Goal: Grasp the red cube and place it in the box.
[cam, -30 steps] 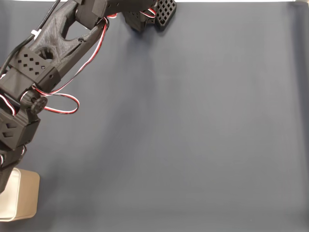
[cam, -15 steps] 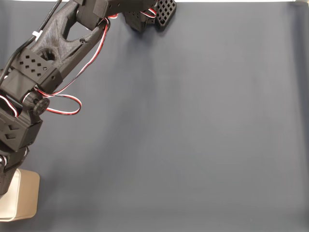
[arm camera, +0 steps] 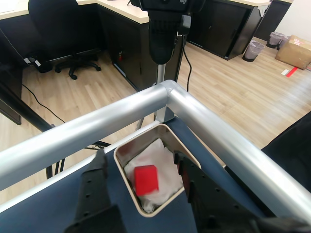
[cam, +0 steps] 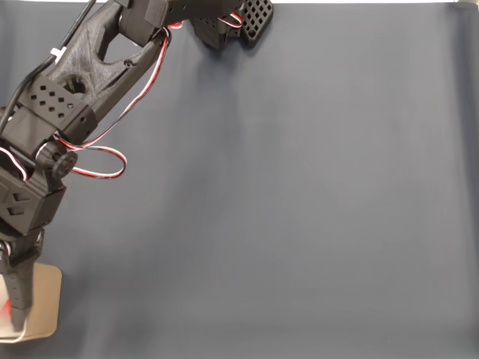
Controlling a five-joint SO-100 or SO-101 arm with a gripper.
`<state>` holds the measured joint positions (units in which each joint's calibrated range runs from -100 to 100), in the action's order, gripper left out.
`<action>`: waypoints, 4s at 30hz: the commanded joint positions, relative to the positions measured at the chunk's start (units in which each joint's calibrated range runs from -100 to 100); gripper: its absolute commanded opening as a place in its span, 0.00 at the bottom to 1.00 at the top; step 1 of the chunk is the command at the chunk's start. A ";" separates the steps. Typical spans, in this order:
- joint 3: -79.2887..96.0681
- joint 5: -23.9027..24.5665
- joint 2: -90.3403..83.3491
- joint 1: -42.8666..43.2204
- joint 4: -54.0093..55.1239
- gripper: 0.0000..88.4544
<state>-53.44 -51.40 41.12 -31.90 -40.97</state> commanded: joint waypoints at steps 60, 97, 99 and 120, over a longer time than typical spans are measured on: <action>10.74 2.20 -14.95 8.75 3.27 0.00; 88.84 1.66 -71.88 32.89 9.09 0.00; 93.22 1.71 -75.00 33.04 9.33 0.00; 132.91 2.20 -105.68 32.18 11.30 0.00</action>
<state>75.32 -49.55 -58.14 0.67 -30.87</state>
